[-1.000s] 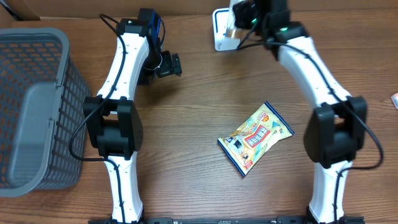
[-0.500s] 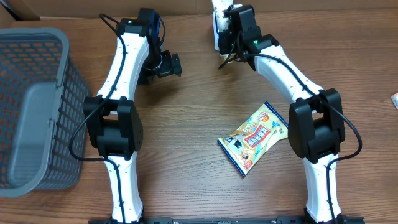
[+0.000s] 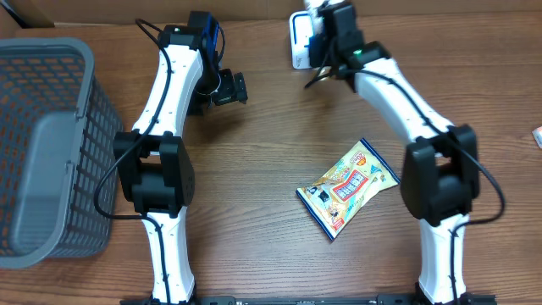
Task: Scan the item barcode
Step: 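Lift the Pantene tube to the white scanner with the right gripper, then carry the Pantene tube right and out of view with the right gripper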
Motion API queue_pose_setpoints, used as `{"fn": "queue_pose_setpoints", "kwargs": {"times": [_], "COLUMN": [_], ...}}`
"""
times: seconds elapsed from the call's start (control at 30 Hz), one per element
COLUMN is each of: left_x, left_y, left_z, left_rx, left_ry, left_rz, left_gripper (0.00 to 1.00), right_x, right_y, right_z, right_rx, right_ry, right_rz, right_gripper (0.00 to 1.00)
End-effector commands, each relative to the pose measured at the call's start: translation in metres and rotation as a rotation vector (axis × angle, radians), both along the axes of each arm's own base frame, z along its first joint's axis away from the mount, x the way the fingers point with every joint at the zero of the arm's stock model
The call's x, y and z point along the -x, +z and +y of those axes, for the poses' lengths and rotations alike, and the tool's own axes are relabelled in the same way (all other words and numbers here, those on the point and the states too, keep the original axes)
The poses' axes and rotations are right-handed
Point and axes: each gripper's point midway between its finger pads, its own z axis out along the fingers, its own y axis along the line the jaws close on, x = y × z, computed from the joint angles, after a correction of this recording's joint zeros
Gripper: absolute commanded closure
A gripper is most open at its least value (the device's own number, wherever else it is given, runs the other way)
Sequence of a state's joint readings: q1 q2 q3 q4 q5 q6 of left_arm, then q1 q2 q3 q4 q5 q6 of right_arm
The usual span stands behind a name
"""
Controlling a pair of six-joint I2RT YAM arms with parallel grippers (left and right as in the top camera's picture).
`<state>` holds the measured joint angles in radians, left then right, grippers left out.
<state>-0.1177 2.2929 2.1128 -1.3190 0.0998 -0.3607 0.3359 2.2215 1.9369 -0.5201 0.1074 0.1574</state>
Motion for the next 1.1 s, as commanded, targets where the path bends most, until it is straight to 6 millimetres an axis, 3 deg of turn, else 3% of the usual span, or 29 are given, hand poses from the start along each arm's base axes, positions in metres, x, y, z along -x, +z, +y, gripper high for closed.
{"fn": "queue_pose_setpoints", "kwargs": {"times": [0.0,0.1,0.17,0.37,0.43,0.57,0.77,1.07], "left_x": [-0.001,-0.001,-0.001,-0.001,-0.001,-0.001,-0.001,-0.001], "left_y": [0.002,0.002,0.002,0.002,0.002,0.002,0.002,0.002], "left_z": [0.000,0.001,0.001,0.001,0.001,0.001,0.001,0.001], "left_rx": [-0.005,-0.005,-0.005,-0.005,-0.005,-0.005,-0.005,-0.005], "left_ry": [0.002,0.002,0.002,0.002,0.002,0.002,0.002,0.002], "left_rz": [-0.008,-0.008,-0.008,-0.008,-0.008,-0.008,-0.008,-0.008], "left_gripper": [0.00,0.00,0.00,0.00,0.00,0.00,0.00,0.00], "right_x": [-0.003,0.003,0.012,0.065,0.077,0.096,0.102,0.117], "right_y": [0.120,0.124,0.117,0.070,0.059,0.041,0.015,-0.063], "right_z": [-0.079,-0.139,-0.186,-0.322,-0.350,-0.391,-0.439,-0.485], "right_rx": [-0.040,-0.065,-0.082,-0.116,-0.139,-0.208,-0.231,-0.206], "right_ry": [-0.187,-0.320,-0.431,-0.761,-0.807,-0.865,-0.942,-1.050], "right_rz": [-0.201,-0.163,-0.111,0.108,0.147,0.182,0.136,0.224], "right_gripper": [0.96,0.96,0.96,0.96,0.96,0.96,0.96,0.93]}}
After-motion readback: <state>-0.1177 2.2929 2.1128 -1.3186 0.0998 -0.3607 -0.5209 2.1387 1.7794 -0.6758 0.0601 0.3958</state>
